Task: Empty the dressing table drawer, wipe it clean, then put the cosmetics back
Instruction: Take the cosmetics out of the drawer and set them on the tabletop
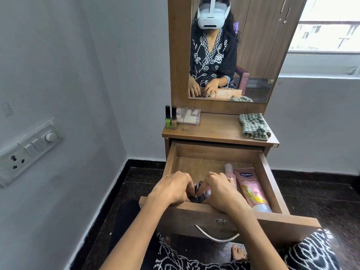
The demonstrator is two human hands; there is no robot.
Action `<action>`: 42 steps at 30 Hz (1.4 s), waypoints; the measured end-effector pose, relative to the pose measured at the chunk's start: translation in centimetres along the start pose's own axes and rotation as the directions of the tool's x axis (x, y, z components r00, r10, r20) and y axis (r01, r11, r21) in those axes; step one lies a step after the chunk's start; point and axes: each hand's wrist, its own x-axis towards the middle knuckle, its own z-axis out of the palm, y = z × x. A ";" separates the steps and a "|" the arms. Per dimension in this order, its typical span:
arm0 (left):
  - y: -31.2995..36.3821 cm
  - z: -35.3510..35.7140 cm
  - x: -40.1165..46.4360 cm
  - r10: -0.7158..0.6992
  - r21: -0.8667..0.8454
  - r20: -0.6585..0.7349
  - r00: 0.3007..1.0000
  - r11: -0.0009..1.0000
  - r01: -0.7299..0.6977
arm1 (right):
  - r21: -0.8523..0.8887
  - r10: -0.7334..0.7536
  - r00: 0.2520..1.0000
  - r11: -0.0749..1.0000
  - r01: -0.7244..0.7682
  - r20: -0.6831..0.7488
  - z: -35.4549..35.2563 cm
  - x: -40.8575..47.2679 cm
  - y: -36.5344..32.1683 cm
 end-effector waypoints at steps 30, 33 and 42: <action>0.1 -1.2 -0.7 0.034 0.011 -0.019 0.999 0.999 -0.033 | -0.209 -0.140 0.990 0.968 0.137 0.002 -0.9 -0.5 -0.8; 0.3 -2.0 -1.2 0.044 0.036 -0.060 0.997 0.998 -0.042 | -0.198 -0.154 0.988 0.969 0.149 -0.009 -1.6 -0.6 -1.1; 1.5 -7.3 -3.2 0.090 0.016 -0.170 0.981 0.996 -0.089 | -0.057 -0.265 0.954 0.964 0.260 -0.142 -6.5 -1.0 -2.8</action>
